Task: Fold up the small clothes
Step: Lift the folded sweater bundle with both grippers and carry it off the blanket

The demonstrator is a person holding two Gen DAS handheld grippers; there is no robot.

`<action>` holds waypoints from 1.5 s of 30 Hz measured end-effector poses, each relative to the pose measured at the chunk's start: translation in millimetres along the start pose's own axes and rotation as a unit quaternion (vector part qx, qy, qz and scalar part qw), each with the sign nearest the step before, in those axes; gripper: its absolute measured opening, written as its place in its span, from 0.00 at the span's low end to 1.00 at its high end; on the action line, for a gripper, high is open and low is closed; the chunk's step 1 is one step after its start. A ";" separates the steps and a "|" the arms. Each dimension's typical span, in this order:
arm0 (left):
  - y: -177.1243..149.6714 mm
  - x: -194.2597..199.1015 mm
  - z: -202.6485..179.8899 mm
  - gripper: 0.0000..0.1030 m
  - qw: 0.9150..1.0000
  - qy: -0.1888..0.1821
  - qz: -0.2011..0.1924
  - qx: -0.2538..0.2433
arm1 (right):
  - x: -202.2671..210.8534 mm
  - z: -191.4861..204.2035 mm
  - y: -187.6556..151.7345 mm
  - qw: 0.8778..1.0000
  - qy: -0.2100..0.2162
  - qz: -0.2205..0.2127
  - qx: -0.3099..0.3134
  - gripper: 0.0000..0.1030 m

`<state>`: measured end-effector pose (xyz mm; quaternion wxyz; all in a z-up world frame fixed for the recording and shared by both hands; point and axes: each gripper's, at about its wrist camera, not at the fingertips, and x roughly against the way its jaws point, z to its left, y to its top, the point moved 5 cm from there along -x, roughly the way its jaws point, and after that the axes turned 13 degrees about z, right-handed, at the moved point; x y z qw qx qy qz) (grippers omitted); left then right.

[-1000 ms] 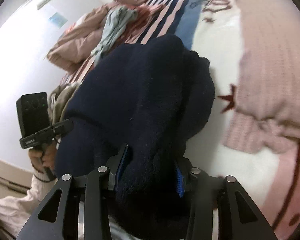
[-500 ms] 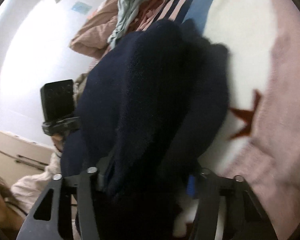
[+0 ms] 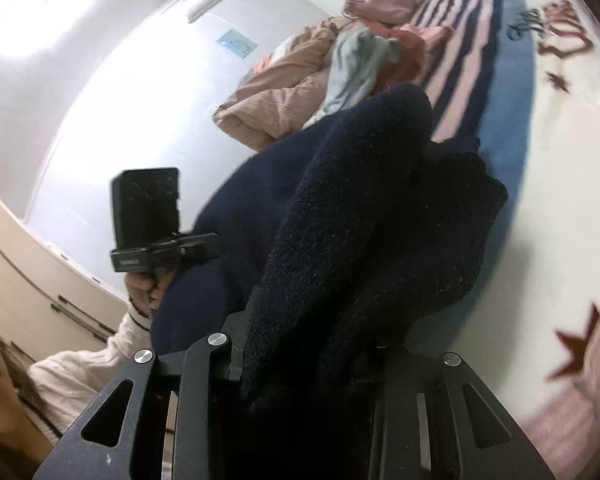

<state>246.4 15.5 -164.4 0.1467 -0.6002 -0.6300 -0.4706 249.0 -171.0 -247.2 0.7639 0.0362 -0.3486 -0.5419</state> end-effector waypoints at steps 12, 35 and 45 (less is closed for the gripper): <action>-42.5 -9.4 81.6 0.43 0.994 -0.034 0.062 0.081 | -66.6 -43.8 -2.9 0.988 -0.046 0.112 -0.096 0.65; -1.0 168.6 27.6 0.32 0.994 0.078 -0.072 -0.008 | -73.7 112.5 90.9 0.997 0.034 -0.014 0.072 0.32; -45.0 303.0 67.7 0.32 0.975 0.192 -0.113 0.016 | -173.6 227.6 143.2 0.992 0.074 -0.010 0.106 0.31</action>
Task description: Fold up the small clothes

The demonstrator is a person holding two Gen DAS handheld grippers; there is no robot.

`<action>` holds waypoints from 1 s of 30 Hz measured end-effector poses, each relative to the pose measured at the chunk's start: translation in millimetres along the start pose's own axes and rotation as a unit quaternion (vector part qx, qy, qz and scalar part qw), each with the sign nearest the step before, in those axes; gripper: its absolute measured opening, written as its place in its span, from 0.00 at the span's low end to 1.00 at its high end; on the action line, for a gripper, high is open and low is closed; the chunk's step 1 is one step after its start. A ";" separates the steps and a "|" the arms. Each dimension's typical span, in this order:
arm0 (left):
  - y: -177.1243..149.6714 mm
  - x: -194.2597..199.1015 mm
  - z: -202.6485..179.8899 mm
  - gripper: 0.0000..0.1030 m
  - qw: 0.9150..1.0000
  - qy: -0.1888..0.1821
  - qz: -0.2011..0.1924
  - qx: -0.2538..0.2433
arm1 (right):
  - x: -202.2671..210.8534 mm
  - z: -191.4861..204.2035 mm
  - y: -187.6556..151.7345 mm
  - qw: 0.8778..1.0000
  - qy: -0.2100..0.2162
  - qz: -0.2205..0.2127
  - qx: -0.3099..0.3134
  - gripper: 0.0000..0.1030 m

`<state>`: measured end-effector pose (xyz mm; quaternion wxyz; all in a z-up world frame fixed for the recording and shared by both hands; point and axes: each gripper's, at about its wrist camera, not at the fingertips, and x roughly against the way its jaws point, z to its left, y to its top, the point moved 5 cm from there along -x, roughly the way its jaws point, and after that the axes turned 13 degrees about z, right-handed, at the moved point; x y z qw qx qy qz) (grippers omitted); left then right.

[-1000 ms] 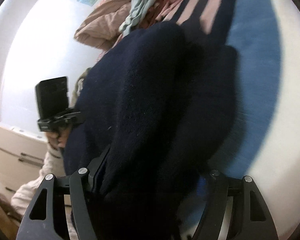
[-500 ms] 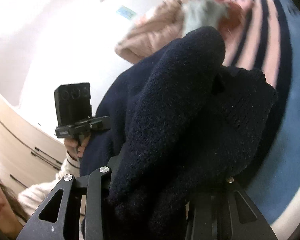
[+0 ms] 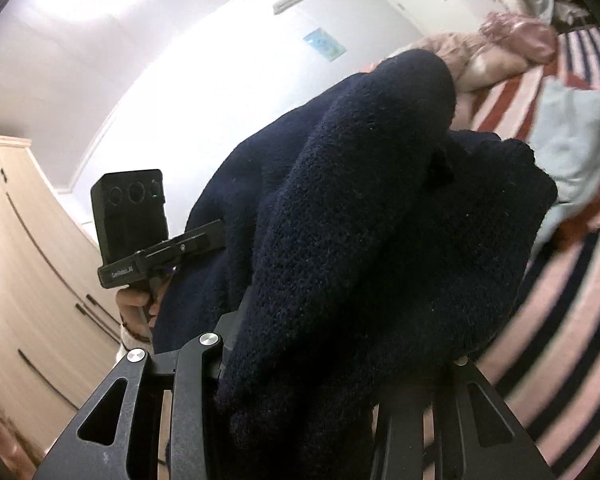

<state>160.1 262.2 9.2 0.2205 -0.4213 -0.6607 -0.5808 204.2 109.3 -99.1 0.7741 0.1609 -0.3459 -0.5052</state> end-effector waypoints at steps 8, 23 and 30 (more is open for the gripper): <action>-40.4 -2.7 121.4 0.35 0.998 0.031 0.029 0.056 | -109.8 -6.8 15.8 0.997 -0.003 0.050 -0.053 0.31; -94.9 -68.4 214.5 0.63 0.991 -0.008 0.047 0.121 | -208.7 -70.5 5.8 0.981 -0.070 0.133 -0.122 0.48; -91.7 -48.0 209.8 0.63 0.989 0.035 0.035 0.137 | -187.7 -88.5 22.9 0.978 -0.098 0.137 -0.119 0.59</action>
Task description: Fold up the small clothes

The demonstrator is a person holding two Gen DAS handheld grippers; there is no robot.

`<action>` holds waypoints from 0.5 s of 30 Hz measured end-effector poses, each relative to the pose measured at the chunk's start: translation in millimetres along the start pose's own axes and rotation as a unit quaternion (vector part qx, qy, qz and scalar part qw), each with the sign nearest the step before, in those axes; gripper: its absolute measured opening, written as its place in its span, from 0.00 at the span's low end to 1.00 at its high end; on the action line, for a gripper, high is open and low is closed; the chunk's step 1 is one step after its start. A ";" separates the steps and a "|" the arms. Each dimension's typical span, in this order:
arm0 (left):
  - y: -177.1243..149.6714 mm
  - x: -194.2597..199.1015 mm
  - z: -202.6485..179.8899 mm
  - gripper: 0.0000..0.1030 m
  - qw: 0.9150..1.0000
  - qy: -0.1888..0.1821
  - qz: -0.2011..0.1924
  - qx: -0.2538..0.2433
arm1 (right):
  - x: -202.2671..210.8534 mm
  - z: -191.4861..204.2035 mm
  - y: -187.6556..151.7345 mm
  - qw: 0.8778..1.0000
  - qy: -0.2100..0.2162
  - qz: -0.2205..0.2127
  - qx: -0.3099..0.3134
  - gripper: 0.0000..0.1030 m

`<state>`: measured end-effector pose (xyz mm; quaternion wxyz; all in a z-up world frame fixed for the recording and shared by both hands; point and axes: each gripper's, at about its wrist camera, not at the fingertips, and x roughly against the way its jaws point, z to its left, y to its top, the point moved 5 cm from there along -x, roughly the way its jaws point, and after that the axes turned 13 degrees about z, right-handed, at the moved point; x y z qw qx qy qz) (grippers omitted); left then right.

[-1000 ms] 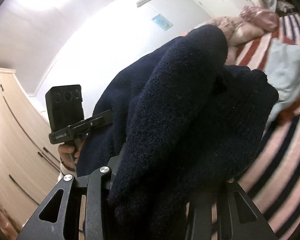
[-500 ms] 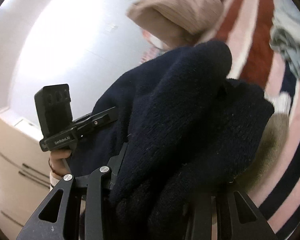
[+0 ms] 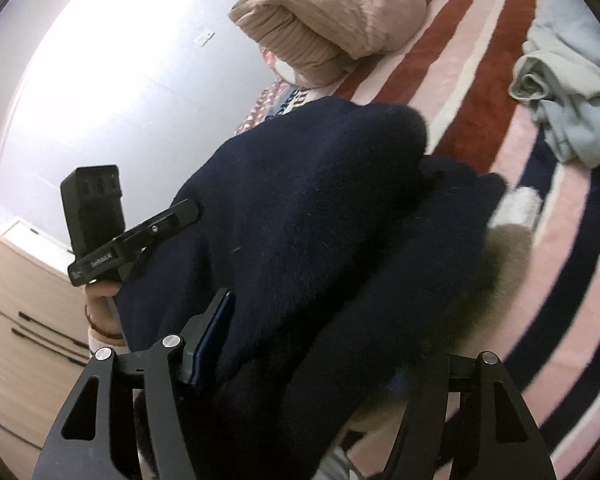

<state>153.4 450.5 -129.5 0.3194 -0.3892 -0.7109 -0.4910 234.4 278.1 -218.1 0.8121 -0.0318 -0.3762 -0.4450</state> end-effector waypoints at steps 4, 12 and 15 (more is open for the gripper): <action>-5.6 25.0 -11.1 0.63 0.999 0.019 -0.028 0.001 | 11.5 -4.2 -4.1 0.999 -0.031 -0.007 0.015 0.60; -24.2 60.7 -90.7 0.63 0.995 0.058 -0.078 -0.037 | 35.2 -16.8 -28.9 0.998 -0.048 -0.025 0.020 0.60; -32.4 63.6 -131.8 0.63 0.990 0.081 -0.106 -0.048 | 53.3 -20.0 -53.5 0.997 -0.065 -0.031 0.026 0.60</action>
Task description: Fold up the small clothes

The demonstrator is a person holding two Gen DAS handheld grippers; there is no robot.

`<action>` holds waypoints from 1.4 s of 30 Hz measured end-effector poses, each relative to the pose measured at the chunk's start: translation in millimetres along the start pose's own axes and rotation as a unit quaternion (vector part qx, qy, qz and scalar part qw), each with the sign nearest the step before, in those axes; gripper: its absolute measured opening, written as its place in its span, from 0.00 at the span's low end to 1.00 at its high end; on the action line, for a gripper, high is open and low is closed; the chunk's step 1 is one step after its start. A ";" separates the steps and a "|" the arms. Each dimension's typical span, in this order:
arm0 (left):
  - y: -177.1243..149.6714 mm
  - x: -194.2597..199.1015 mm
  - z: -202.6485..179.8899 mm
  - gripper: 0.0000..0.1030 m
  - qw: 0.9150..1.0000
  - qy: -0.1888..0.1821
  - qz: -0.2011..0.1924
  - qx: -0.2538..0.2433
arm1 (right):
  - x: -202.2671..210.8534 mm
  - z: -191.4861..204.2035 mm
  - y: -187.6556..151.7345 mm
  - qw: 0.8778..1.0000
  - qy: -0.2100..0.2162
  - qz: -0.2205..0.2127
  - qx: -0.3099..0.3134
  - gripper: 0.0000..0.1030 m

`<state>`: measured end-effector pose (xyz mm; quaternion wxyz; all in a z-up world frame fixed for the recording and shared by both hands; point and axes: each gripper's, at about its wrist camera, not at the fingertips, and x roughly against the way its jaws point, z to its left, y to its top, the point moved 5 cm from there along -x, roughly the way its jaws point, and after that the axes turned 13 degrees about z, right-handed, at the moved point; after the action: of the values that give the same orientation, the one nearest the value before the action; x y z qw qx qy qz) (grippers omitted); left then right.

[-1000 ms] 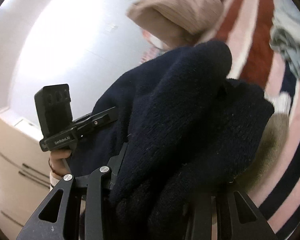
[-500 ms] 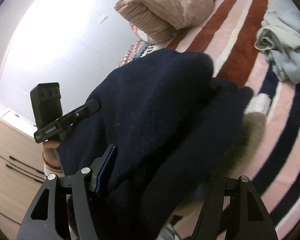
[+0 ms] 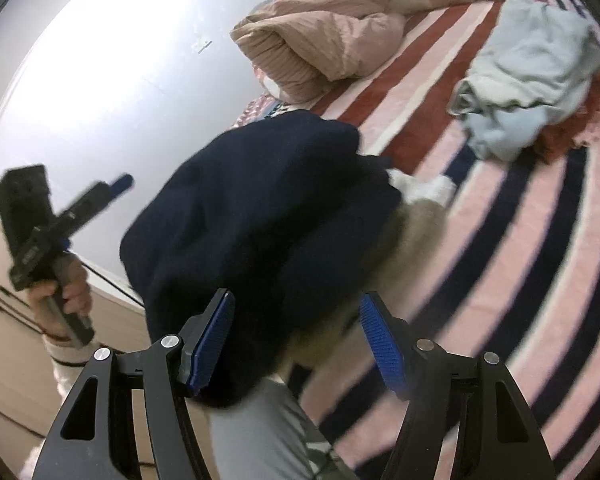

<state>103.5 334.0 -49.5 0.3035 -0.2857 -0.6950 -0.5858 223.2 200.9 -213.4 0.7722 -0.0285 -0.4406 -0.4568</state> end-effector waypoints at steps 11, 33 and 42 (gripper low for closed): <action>-30.0 -14.6 -185.3 0.71 0.991 0.020 -0.126 -0.036 | 131.5 -29.3 -145.9 0.982 -0.154 -0.110 0.022 0.60; -59.7 -22.8 -316.0 0.99 0.972 0.057 -0.222 -0.049 | 260.1 -5.9 -267.8 0.856 -0.395 -0.331 0.050 1.00; -62.9 -22.5 -304.6 0.99 0.972 0.061 -0.221 -0.042 | 254.2 2.1 -263.0 0.862 -0.381 -0.330 0.053 1.00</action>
<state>97.4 22.7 -67.4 0.1963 -0.1008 -0.6960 -0.6833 79.0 -124.0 -126.9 0.3479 -0.0125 -0.7078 -0.6146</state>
